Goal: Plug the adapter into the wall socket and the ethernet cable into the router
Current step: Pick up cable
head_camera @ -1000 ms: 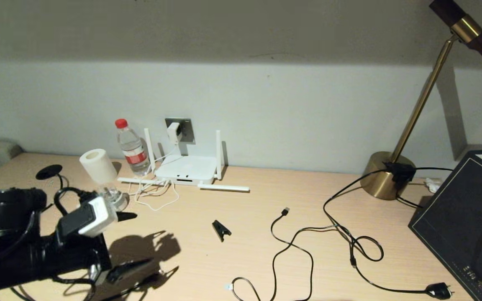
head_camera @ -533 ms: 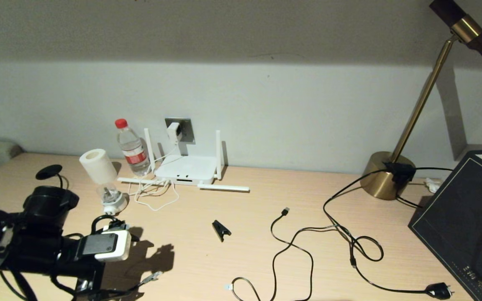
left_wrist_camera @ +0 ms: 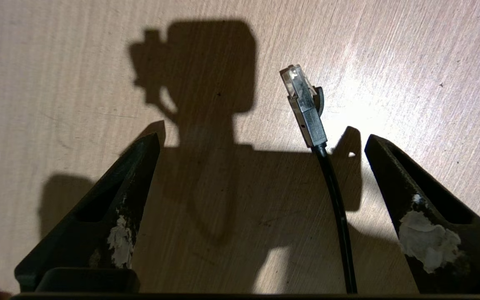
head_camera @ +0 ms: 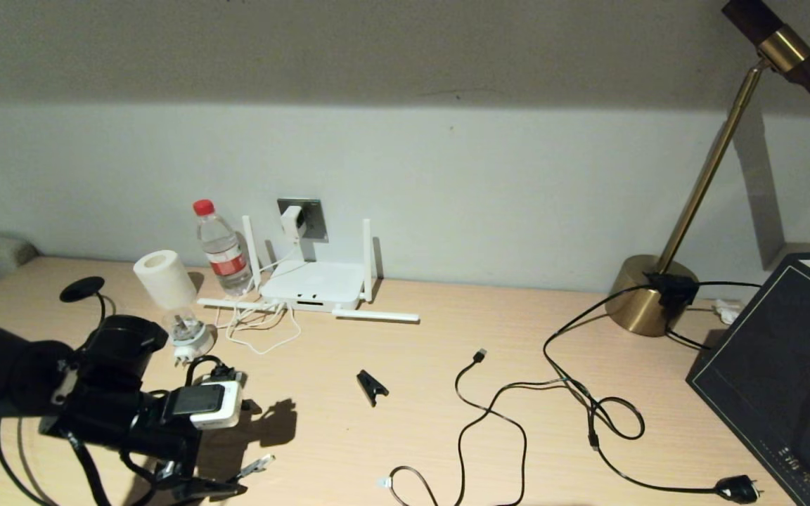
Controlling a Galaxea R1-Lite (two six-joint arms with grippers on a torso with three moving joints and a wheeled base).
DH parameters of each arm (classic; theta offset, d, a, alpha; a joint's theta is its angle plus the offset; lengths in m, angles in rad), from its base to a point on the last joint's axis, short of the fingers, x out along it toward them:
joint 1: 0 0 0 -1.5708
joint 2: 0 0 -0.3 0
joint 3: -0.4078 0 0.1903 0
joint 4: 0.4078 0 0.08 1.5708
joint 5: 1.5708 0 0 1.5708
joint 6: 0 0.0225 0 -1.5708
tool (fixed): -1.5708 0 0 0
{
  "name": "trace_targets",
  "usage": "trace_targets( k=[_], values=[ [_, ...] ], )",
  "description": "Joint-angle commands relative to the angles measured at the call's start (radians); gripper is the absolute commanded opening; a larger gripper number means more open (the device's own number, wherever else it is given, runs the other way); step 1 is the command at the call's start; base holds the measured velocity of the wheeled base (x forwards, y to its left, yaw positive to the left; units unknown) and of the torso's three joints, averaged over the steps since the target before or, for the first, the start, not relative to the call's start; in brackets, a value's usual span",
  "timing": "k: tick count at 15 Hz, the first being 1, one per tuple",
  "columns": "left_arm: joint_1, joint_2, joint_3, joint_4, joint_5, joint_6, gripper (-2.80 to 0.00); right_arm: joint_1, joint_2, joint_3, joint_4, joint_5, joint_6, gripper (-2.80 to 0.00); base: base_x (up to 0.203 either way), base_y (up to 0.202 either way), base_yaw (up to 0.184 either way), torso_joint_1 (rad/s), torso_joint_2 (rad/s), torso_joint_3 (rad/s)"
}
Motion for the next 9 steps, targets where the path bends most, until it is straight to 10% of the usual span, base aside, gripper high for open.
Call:
trace_targets(
  k=[1, 9],
  values=[
    [-0.003, 0.043, -0.006, 0.001, -0.003, 0.004, 0.00, 0.000, 0.000, 0.035, -0.001, 0.000, 0.000, -2.80, 0.000, 0.000, 0.000, 0.000, 0.00, 0.000],
    [-0.005, 0.074, -0.012, 0.000, -0.003, 0.002, 0.00, 0.000, 0.000, 0.035, 0.001, 0.000, 0.000, -2.80, 0.000, 0.000, 0.000, 0.000, 0.00, 0.000]
  ],
)
